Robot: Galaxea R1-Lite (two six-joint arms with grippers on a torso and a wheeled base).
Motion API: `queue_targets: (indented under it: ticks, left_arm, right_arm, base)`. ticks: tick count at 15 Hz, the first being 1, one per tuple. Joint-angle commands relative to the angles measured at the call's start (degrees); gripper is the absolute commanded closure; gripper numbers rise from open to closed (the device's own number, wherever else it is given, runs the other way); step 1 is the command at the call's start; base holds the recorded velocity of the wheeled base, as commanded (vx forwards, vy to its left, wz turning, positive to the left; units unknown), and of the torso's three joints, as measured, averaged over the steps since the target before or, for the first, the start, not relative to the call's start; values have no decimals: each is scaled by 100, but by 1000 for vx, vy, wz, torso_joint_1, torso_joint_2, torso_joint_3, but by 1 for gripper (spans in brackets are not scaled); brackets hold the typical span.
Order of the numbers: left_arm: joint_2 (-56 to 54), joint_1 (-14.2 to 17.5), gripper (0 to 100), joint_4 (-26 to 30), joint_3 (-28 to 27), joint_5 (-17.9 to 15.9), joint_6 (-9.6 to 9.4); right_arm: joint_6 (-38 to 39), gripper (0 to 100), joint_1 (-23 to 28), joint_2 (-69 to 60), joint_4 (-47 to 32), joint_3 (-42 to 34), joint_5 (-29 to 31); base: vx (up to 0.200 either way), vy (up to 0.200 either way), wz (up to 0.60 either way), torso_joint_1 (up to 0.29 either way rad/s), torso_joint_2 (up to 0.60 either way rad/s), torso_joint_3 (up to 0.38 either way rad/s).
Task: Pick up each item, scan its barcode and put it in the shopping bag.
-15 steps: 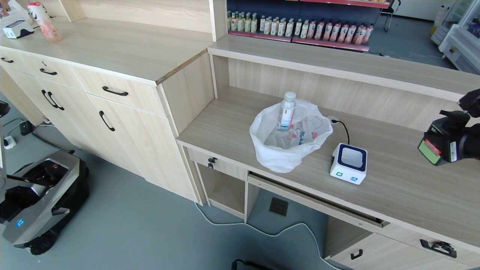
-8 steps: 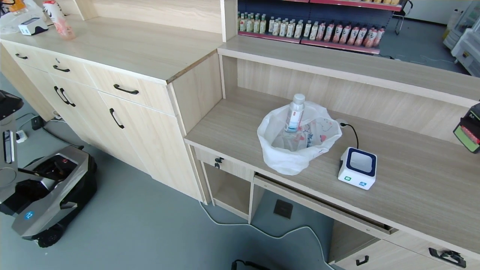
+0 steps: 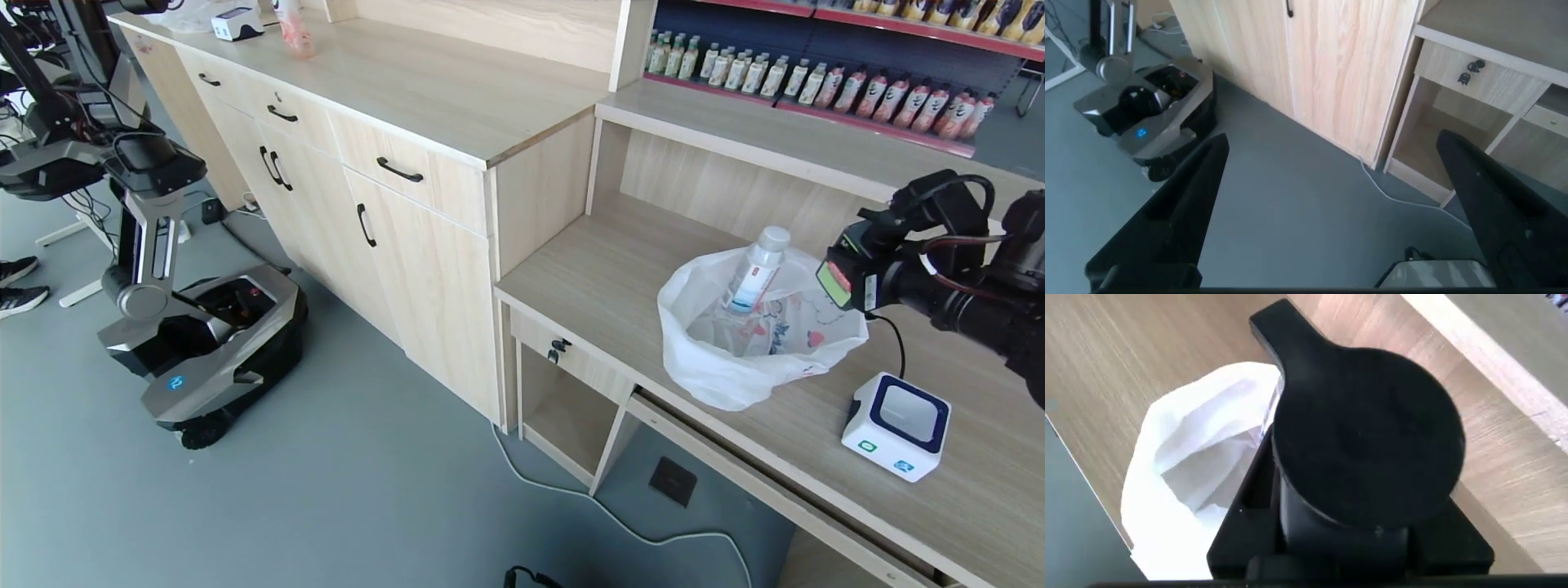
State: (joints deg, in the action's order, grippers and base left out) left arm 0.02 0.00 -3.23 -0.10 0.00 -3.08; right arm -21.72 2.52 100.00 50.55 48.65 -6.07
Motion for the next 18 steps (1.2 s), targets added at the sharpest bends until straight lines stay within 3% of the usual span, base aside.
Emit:
queue_targets:
  ticks: [1, 6, 18]
  left_arm:
    - [-2, 0, 0, -2, 1, 0, 1]
    - [-2, 0, 0, -2, 1, 0, 1]
    - [-2, 0, 0, -2, 1, 0, 1]
  right_arm:
    - [801, 100, -498, 1241, 130, 338, 27]
    - [968, 100, -648, 2050, 772, 663, 27]
    - [959, 100, -692, 2735, 1053, 804, 71]
  base:
    - [0, 0, 0, 0, 0, 0]
    - [0, 0, 0, 0, 0, 0]
    - [0, 0, 0, 0, 0, 0]
